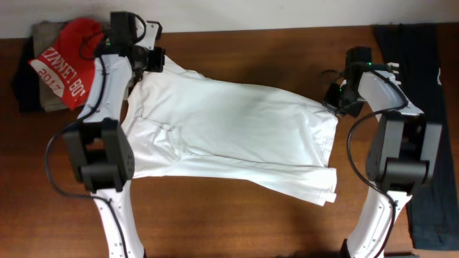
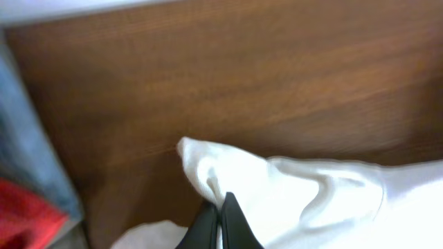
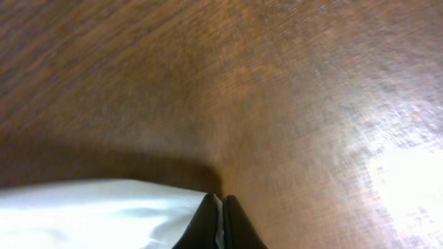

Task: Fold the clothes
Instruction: 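Fold the top edge down toward the bottom with both grippers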

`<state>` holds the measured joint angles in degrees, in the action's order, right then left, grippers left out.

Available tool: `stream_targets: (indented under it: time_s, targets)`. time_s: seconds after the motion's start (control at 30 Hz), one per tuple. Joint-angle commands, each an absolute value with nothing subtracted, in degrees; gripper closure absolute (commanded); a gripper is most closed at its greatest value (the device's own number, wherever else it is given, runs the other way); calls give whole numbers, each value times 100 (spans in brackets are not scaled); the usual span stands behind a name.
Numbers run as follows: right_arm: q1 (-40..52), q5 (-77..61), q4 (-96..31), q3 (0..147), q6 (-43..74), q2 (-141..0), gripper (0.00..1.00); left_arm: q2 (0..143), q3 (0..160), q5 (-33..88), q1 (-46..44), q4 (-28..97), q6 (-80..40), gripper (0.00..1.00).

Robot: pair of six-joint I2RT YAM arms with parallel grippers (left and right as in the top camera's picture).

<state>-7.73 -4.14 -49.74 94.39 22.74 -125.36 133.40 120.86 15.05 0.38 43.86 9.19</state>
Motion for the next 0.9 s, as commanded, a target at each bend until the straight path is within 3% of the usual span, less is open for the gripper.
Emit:
stream_targets:
  time_s: [0.0, 0.2, 0.4, 0.77, 0.8, 0.83, 0.87]
  targets:
    - [-801, -423, -5391, 9485, 2285, -11640, 96, 12908, 12092, 1559, 69, 5089, 864, 100]
    - [-827, -381, -6825, 9485, 1992, -10995, 96, 12908, 12092, 1203, 550, 6685, 823, 100]
    - [-814, -381, -8101, 9472, 1776, -10997, 96, 12964, 11850, 856, 779, 7419, 827, 100]
    - [-746, -379, -8252, 8307, 1717, -10997, 96, 12964, 10551, 196, 812, 7782, 816, 100]
    - [-746, -379, -8291, 8281, 1717, -10997, 96, 12964, 10523, 158, 812, 7813, 777, 95]
    - [-746, -379, -8326, 8278, 1717, -10997, 89, 12964, 10503, 158, 812, 7839, 779, 65]
    - [-746, -349, -8364, 8278, 1715, -10997, 27, 12964, 10503, 139, 810, 7826, 779, 45]
